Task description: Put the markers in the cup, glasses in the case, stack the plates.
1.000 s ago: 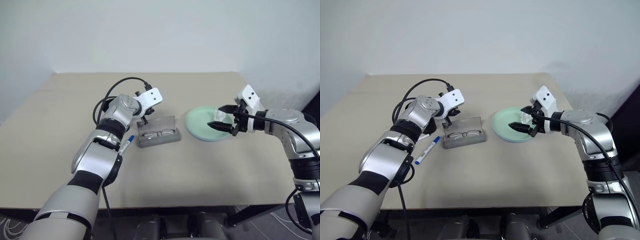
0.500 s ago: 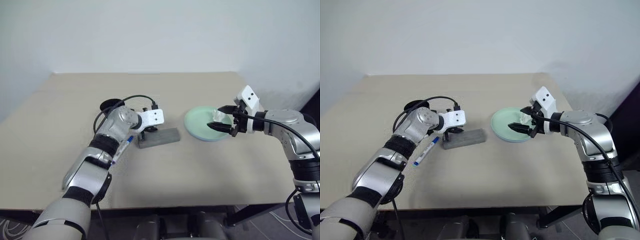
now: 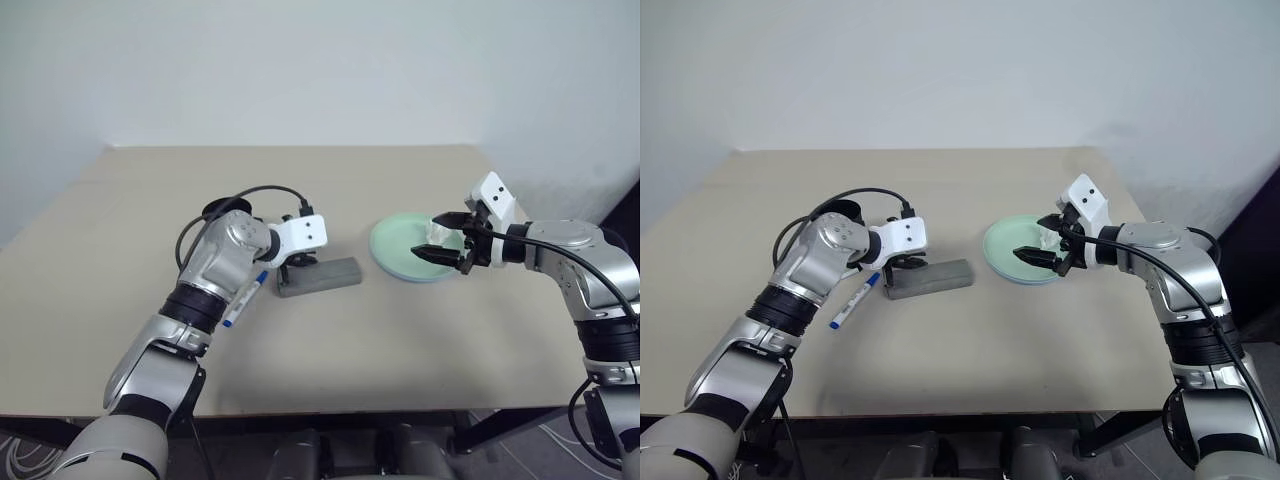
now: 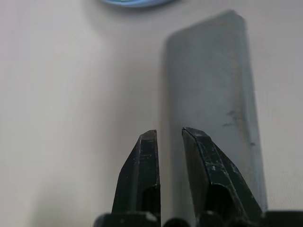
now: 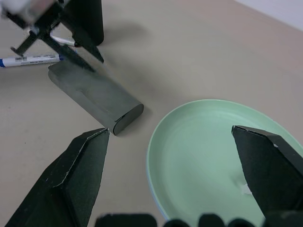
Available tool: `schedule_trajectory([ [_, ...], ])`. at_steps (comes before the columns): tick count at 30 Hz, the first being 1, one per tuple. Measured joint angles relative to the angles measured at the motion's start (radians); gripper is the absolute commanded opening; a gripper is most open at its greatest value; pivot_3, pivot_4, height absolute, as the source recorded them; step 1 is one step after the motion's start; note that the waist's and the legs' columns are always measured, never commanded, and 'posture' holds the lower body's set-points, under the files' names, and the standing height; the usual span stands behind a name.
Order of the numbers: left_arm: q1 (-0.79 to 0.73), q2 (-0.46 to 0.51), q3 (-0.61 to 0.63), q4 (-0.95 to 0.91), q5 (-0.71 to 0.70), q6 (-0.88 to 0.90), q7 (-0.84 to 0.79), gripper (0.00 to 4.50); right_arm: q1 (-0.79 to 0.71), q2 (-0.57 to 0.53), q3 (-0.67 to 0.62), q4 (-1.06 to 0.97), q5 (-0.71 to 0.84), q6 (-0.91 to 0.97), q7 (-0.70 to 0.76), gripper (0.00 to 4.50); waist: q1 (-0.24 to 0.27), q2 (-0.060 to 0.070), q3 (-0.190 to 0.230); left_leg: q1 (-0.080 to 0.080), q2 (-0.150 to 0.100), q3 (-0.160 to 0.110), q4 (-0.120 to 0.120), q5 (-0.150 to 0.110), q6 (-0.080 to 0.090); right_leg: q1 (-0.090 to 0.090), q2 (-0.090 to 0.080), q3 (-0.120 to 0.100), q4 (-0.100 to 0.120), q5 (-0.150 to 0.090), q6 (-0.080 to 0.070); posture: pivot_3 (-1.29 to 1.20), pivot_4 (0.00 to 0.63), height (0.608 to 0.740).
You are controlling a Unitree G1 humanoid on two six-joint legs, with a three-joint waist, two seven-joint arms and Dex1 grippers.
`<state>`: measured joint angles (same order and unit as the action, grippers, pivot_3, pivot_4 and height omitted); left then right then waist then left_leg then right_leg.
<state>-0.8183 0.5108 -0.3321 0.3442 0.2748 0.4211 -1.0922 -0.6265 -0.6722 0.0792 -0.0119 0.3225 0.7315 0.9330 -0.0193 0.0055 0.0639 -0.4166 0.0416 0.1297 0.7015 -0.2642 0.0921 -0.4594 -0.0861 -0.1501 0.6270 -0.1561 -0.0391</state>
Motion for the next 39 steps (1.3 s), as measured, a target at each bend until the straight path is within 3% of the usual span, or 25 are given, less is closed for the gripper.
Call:
schedule_trajectory([
  [9,0.025,0.099,0.044,-0.203,-0.068,0.392,-0.017,4.47,-0.021,0.013,0.018,0.018,-0.001,-0.006,0.01,4.5,0.001,0.0,0.0,0.0,0.0,0.0,0.0,0.0,0.0,0.0,0.0,0.0,0.0,0.0,-0.001,0.0,0.0,0.732],
  [21,0.068,0.159,0.002,-0.286,-0.094,0.714,0.104,4.47,-0.036,0.029,0.032,0.043,-0.008,-0.025,0.023,4.5,0.0,0.0,0.0,0.001,0.0,-0.001,-0.001,0.001,-0.002,0.0,0.0,0.001,0.001,-0.001,-0.001,0.0,0.0,0.732],
  [39,0.135,0.141,-0.013,-0.228,-0.18,0.783,0.249,4.47,-0.042,0.029,0.036,0.043,-0.008,-0.023,0.029,4.5,0.001,0.001,0.0,0.003,0.0,-0.001,-0.001,0.001,-0.003,0.001,-0.001,0.003,0.0,-0.001,-0.002,0.0,0.0,0.732],
])
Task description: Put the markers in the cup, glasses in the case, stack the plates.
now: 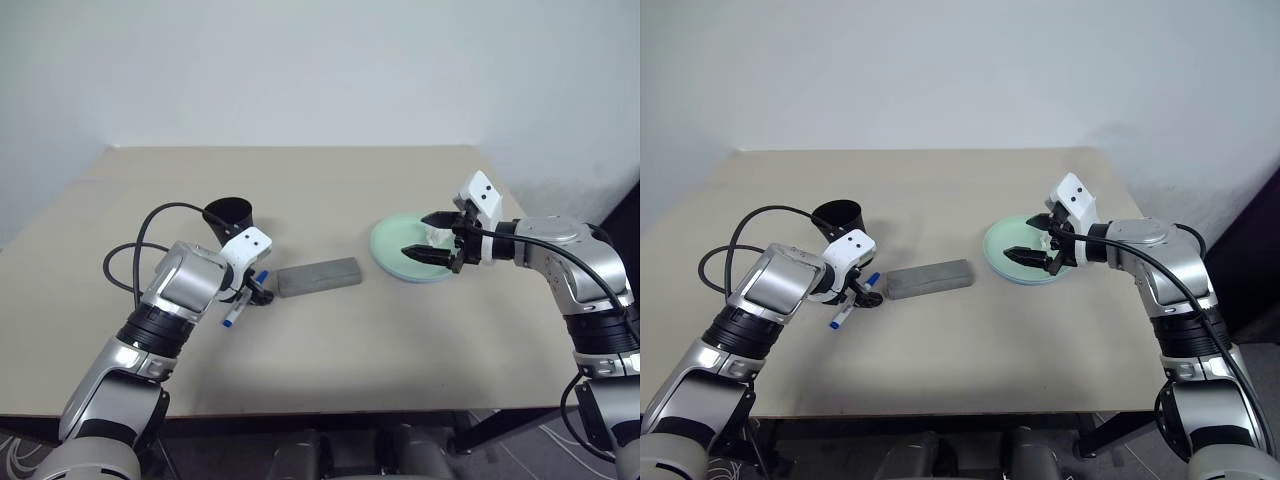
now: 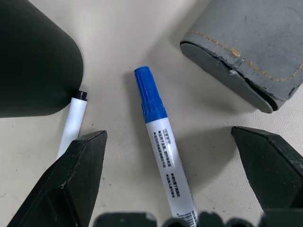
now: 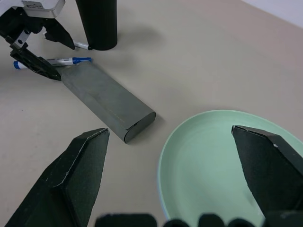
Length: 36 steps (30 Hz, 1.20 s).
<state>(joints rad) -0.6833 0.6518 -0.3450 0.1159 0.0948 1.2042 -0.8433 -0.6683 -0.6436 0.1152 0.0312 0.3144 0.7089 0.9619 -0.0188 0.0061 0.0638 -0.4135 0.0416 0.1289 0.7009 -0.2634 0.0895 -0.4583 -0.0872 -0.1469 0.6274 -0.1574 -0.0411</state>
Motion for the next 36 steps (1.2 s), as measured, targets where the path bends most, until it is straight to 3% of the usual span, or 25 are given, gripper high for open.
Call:
schedule_trajectory([
  [5,0.0,-0.004,-0.001,0.018,-0.03,-0.008,0.01,3.33,0.0,0.0,0.0,0.0,0.0,0.0,-0.001,4.5,0.0,0.001,-0.001,0.002,0.001,0.0,0.0,0.001,-0.001,0.001,-0.001,-0.001,-0.001,0.0,0.0,0.0,0.0,0.732],
  [13,-0.001,-0.004,-0.021,0.035,-0.052,-0.017,0.02,0.53,0.0,0.0,0.0,0.0,0.0,0.0,-0.001,4.5,-0.001,0.001,-0.001,0.003,0.002,-0.002,0.0,0.001,-0.002,0.001,0.0,-0.003,-0.001,0.0,0.0,0.0,0.0,0.732],
  [15,-0.005,-0.003,-0.023,0.046,-0.052,-0.019,0.028,0.1,0.0,0.0,0.0,0.0,0.0,0.0,-0.002,4.5,-0.001,0.001,-0.001,0.003,0.002,-0.002,0.0,0.001,-0.002,0.0,0.0,-0.005,-0.002,0.0,0.0,0.0,0.0,0.732],
  [22,-0.007,0.028,-0.035,0.085,-0.05,-0.104,0.041,0.1,0.0,0.0,0.0,0.0,-0.001,-0.001,-0.002,4.5,-0.001,0.002,0.0,0.002,0.003,-0.003,-0.001,0.001,-0.002,-0.003,0.0,-0.008,-0.005,0.0,0.0,0.0,0.0,0.732],
  [26,-0.02,0.103,-0.024,0.067,-0.075,-0.161,-0.03,0.1,-0.001,0.0,0.0,0.002,-0.001,-0.001,-0.001,4.5,-0.001,0.001,0.001,0.002,0.003,-0.003,-0.001,0.001,-0.002,-0.004,-0.001,-0.009,-0.006,0.0,0.0,0.0,0.0,0.732],
  [34,-0.2,0.073,0.189,0.052,-0.229,-0.236,-0.094,0.1,-0.008,0.004,0.003,0.003,-0.001,-0.002,-0.002,4.5,0.0,0.0,0.001,0.001,-0.002,-0.001,-0.002,-0.002,0.0,-0.005,-0.005,-0.006,-0.005,0.0,0.0,0.0,0.0,0.732],
  [36,-0.222,0.053,0.226,0.05,-0.259,-0.258,-0.093,0.1,-0.009,0.008,0.005,0.003,-0.001,-0.002,-0.002,4.5,0.0,0.0,0.001,0.001,-0.004,-0.001,-0.002,-0.002,-0.007,-0.005,-0.005,-0.003,-0.003,0.003,-0.001,0.0,0.0,0.732],
])
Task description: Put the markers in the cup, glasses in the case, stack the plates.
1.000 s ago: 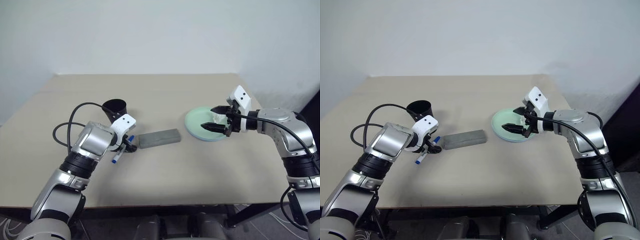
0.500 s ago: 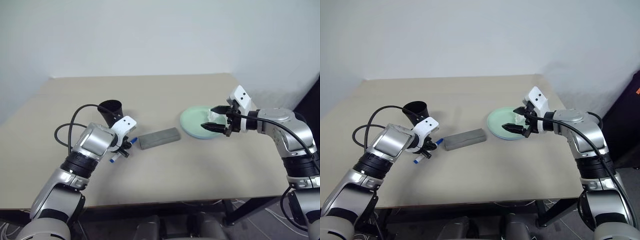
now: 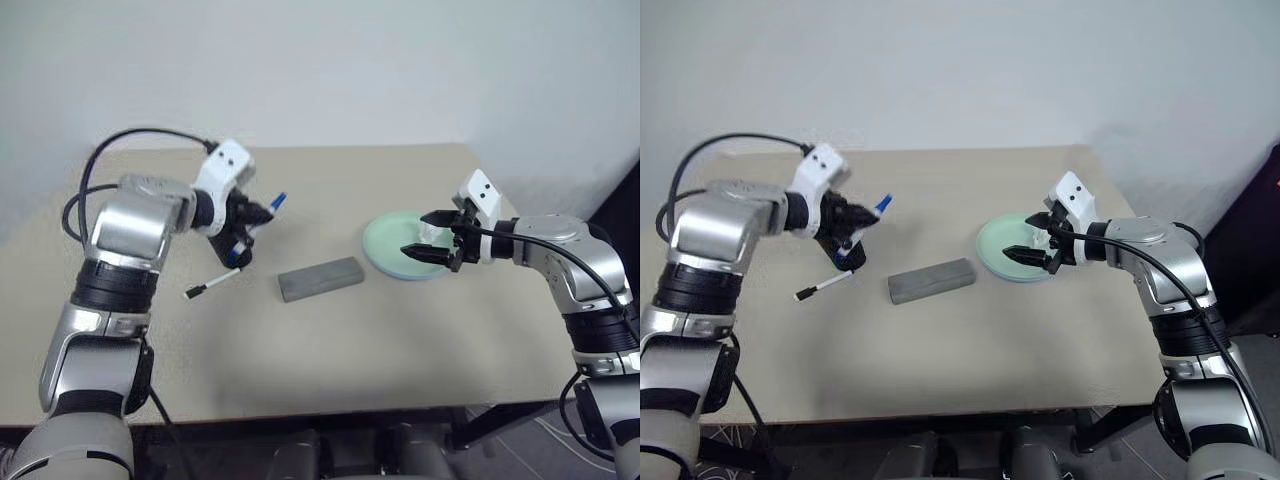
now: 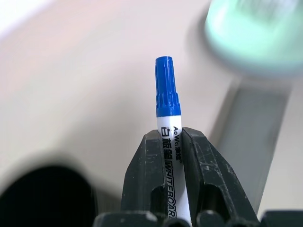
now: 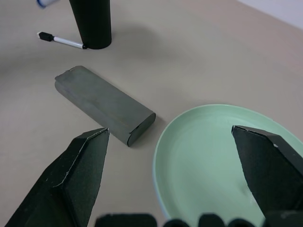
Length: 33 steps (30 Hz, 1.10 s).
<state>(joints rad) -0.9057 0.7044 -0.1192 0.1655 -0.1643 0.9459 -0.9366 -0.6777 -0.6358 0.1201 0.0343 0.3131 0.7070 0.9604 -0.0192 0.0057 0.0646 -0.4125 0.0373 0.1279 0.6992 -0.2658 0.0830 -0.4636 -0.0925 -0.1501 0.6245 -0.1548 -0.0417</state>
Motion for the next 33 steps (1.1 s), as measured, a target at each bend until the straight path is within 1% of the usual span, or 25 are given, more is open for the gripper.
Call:
schedule_trajectory([
  [3,-0.015,-0.044,0.047,0.047,-0.025,-0.07,0.024,0.1,-0.004,0.003,0.004,0.001,0.0,-0.002,0.0,4.5,0.0,0.0,0.0,0.0,-0.001,0.0,-0.001,-0.002,-0.002,-0.001,0.005,0.003,0.001,0.001,0.001,0.0,0.0,0.732],
  [5,-0.035,-0.067,0.083,0.12,-0.032,-0.135,0.062,0.1,-0.007,0.005,0.006,0.002,-0.001,-0.005,-0.001,4.5,0.0,0.0,0.0,0.0,-0.002,-0.001,-0.001,-0.001,0.0,-0.001,0.008,0.003,0.002,0.001,0.001,0.0,0.0,0.732],
  [9,-0.072,-0.079,0.146,0.237,-0.023,-0.276,0.151,0.1,-0.011,0.009,0.006,0.006,-0.001,-0.008,-0.002,4.5,-0.001,0.0,0.0,0.001,-0.003,-0.001,-0.002,-0.001,0.0,0.001,0.008,0.002,0.001,0.001,0.001,0.0,0.0,0.732],
  [11,-0.075,-0.087,0.164,0.295,-0.007,-0.36,0.198,0.1,-0.011,0.01,0.006,0.009,-0.001,-0.008,-0.002,4.5,-0.001,0.0,0.0,0.001,-0.003,-0.001,-0.002,-0.003,-0.002,0.001,0.007,0.002,0.0,0.001,0.001,0.0,0.0,0.732],
  [14,-0.075,-0.091,0.178,0.376,0.011,-0.443,0.244,0.1,-0.011,0.011,0.006,0.014,-0.001,-0.009,-0.003,4.5,-0.001,-0.001,0.0,0.001,-0.003,0.0,-0.001,-0.001,-0.001,0.002,0.007,0.002,0.0,0.001,0.001,0.0,0.0,0.732],
  [17,-0.075,-0.091,0.181,0.434,0.017,-0.508,0.261,0.1,-0.011,0.012,0.007,0.015,-0.001,-0.012,-0.002,4.5,0.0,-0.002,0.0,0.001,-0.003,-0.001,0.0,0.0,0.002,0.003,0.006,0.002,0.0,0.001,0.001,0.0,0.0,0.732],
  [18,-0.074,-0.091,0.181,0.45,0.019,-0.526,0.264,0.1,-0.011,0.013,0.007,0.015,-0.001,-0.013,-0.002,4.5,0.0,-0.002,0.0,0.001,-0.003,-0.001,0.0,-0.003,0.006,0.003,0.006,0.002,0.0,0.001,0.002,0.0,0.0,0.732],
  [21,-0.066,-0.091,0.181,0.478,0.021,-0.569,0.261,0.1,-0.011,0.013,0.008,0.016,-0.001,-0.015,-0.002,4.5,0.0,-0.002,0.0,0.001,-0.003,-0.001,0.001,-0.003,0.008,0.003,0.005,0.003,-0.001,0.002,0.003,0.0,0.0,0.732],
  [22,-0.059,-0.093,0.181,0.482,0.021,-0.582,0.256,0.83,-0.011,0.014,0.008,0.016,-0.001,-0.016,-0.002,4.5,0.0,-0.002,0.0,0.001,-0.003,0.0,0.001,-0.003,0.008,0.002,0.005,0.003,0.0,0.002,0.003,0.0,0.0,0.732],
  [23,-0.053,-0.095,0.181,0.486,0.021,-0.59,0.253,1.04,-0.011,0.015,0.008,0.017,-0.001,-0.017,-0.002,4.5,0.0,-0.002,0.0,0.001,-0.003,-0.001,0.001,-0.003,0.008,0.002,0.005,0.003,0.0,0.002,0.003,0.0,0.0,0.732],
  [26,-0.038,-0.103,0.181,0.508,0.022,-0.612,0.247,2.1,-0.013,0.018,0.01,0.02,-0.001,-0.019,-0.001,4.5,0.0,-0.003,0.0,0.001,-0.003,-0.001,0.001,0.0,0.002,0.002,0.005,0.003,0.0,0.002,0.003,0.0,0.0,0.732],
  [29,-0.025,-0.104,0.18,0.517,0.027,-0.632,0.238,3.18,-0.014,0.018,0.01,0.022,-0.001,-0.019,0.0,4.5,0.0,-0.003,0.0,0.0,-0.003,-0.001,0.001,0.0,0.002,0.002,0.005,0.002,0.0,0.003,0.003,0.0,0.0,0.732],
  [31,-0.024,-0.104,0.18,0.517,0.03,-0.644,0.236,3.82,-0.014,0.018,0.01,0.022,-0.001,-0.019,0.0,4.5,0.0,-0.003,0.0,0.0,-0.003,-0.001,0.001,0.0,0.002,0.002,0.005,0.003,0.0,0.003,0.003,0.0,0.0,0.732],
  [32,-0.024,-0.104,0.18,0.517,0.03,-0.651,0.235,4.24,-0.014,0.018,0.01,0.022,-0.001,-0.019,-0.001,4.5,0.0,-0.003,0.0,0.0,-0.003,0.0,0.001,0.0,0.002,0.002,0.005,0.003,0.0,0.003,0.003,0.0,0.0,0.732],
  [33,-0.024,-0.103,0.18,0.517,0.031,-0.655,0.234,4.47,-0.014,0.018,0.01,0.022,-0.001,-0.019,-0.001,4.5,0.0,-0.003,0.0,0.0,-0.003,0.0,0.001,0.0,0.002,0.002,0.005,0.003,0.0,0.002,0.003,0.0,0.0,0.732],
])
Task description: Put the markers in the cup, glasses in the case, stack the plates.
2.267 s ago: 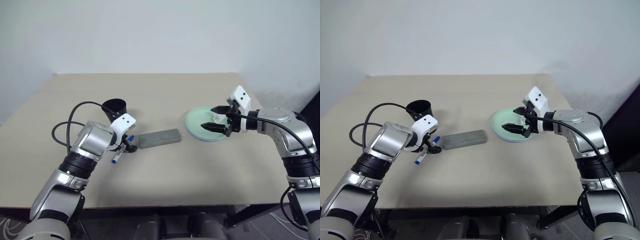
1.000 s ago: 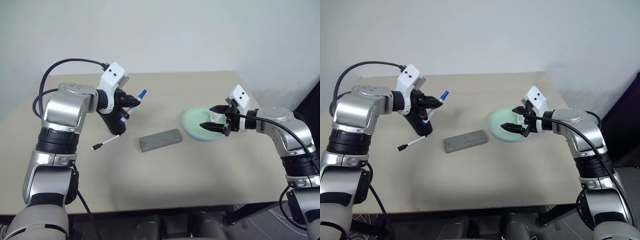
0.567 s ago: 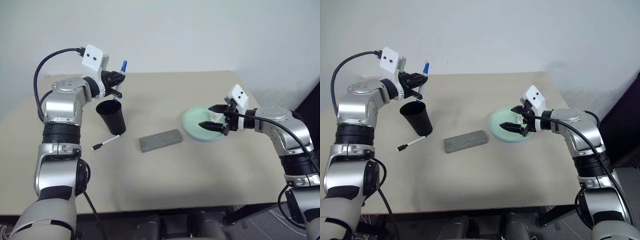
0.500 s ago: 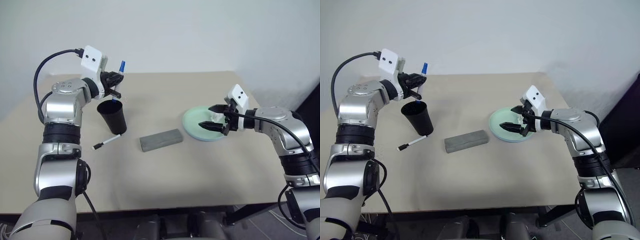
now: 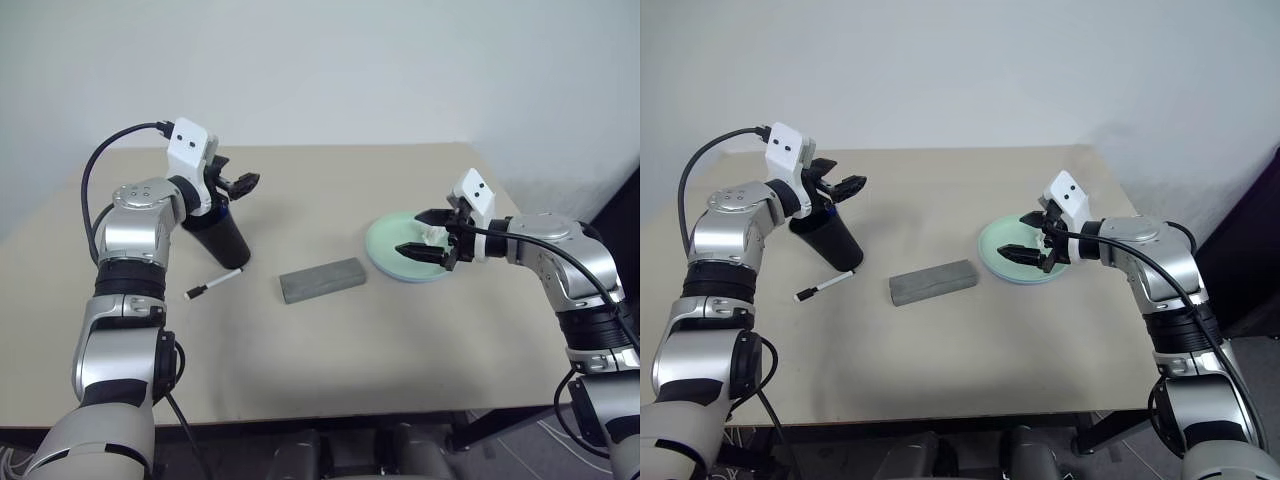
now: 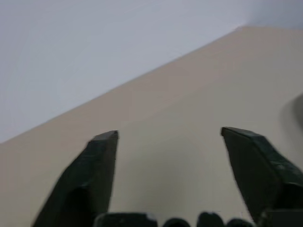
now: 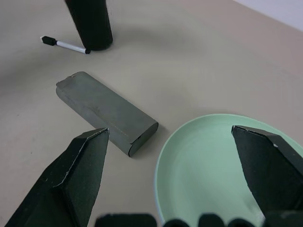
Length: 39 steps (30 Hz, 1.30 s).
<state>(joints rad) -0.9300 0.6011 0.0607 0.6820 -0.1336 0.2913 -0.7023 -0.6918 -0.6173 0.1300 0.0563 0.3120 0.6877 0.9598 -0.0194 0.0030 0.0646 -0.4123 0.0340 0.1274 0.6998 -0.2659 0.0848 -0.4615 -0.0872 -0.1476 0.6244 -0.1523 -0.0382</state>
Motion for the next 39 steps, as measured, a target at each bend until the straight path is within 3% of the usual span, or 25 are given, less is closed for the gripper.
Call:
schedule_trajectory([
  [5,0.006,0.035,0.0,-0.033,-0.003,0.005,-0.06,4.47,0.0,0.0,0.0,0.0,0.0,0.0,0.0,4.5,-0.001,0.0,0.0,0.0,0.0,0.0,0.0,0.0,0.0,0.0,0.0,0.0,0.0,0.0,0.0,0.0,0.0,0.732],
  [13,0.146,0.265,-0.015,-0.189,-0.046,0.095,-0.417,4.47,-0.003,0.0,0.001,0.008,-0.001,-0.001,0.001,4.5,-0.002,0.0,0.0,0.0,0.001,0.0,-0.001,-0.001,-0.001,-0.002,0.0,0.0,0.0,-0.001,-0.002,0.0,0.0,0.732],
  [18,0.24,0.342,-0.028,-0.17,-0.04,0.076,-0.54,4.47,-0.005,0.002,0.003,0.01,-0.001,-0.002,0.001,4.5,0.005,-0.001,0.0,0.0,0.001,-0.001,-0.001,-0.004,0.005,-0.001,-0.001,-0.001,-0.001,-0.002,-0.003,0.0,0.0,0.732],
  [22,0.251,0.342,-0.034,-0.068,-0.012,-0.026,-0.536,4.47,-0.005,0.002,0.004,0.01,-0.001,-0.002,0.002,4.5,0.009,-0.001,0.0,0.0,0.001,0.0,-0.001,-0.004,0.005,-0.001,-0.004,-0.001,-0.002,-0.002,-0.003,0.0,0.0,0.732],
  [30,0.3,0.233,-0.05,0.1,0.031,-0.214,-0.462,4.47,-0.005,0.002,0.005,0.009,-0.001,0.0,0.001,4.5,0.017,-0.001,0.0,-0.001,0.001,0.001,-0.001,-0.004,0.004,-0.003,-0.005,-0.002,-0.001,-0.002,-0.003,0.0,0.0,0.732],
  [39,0.284,0.181,-0.091,0.316,0.137,-0.402,-0.36,4.47,-0.004,0.001,0.005,-0.006,0.0,0.007,-0.006,4.5,0.018,-0.002,0.0,-0.001,0.001,0.001,-0.001,-0.004,0.005,-0.003,-0.006,-0.004,-0.001,-0.002,-0.002,0.0,0.0,0.732],
])
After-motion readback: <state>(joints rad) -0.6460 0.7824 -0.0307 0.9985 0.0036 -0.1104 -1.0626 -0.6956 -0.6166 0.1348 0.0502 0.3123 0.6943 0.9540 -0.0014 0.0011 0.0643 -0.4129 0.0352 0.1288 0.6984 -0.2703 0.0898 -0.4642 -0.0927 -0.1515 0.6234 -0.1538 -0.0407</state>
